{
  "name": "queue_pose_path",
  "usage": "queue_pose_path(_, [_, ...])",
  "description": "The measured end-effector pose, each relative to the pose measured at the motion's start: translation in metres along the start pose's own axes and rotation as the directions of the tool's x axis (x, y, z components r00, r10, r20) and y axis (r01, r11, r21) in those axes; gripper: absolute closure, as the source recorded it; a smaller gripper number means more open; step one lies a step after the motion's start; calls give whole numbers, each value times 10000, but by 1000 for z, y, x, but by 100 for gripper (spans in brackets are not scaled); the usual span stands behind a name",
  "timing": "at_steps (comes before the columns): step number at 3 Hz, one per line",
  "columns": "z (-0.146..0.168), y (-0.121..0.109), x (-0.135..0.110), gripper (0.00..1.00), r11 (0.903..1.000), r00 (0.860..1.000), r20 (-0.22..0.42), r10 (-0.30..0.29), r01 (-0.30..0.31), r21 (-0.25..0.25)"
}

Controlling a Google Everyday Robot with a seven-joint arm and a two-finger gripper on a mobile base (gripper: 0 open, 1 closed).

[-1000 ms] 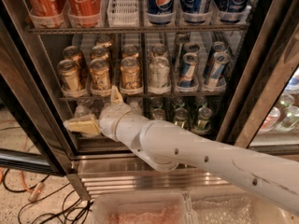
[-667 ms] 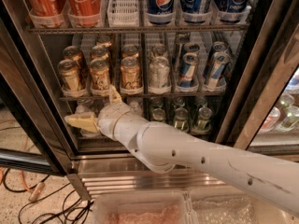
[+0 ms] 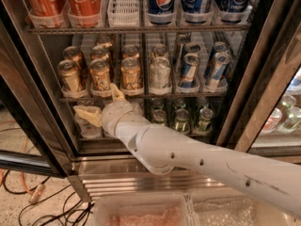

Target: Pick orange can from middle shelf of fridge

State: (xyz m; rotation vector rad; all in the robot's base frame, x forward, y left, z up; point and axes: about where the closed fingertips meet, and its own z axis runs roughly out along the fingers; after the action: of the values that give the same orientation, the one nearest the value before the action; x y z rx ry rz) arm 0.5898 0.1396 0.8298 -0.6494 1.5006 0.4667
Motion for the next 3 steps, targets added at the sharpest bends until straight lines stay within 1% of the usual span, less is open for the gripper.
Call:
queue_pose_path(1, [2, -9, 1, 25, 9994, 10000, 69, -20, 18, 348])
queue_pose_path(2, [6, -16, 4, 24, 9985, 10000, 93, 0, -5, 552])
queue_pose_path(3, [13, -25, 6, 21, 9971, 9999, 158, 29, -41, 762])
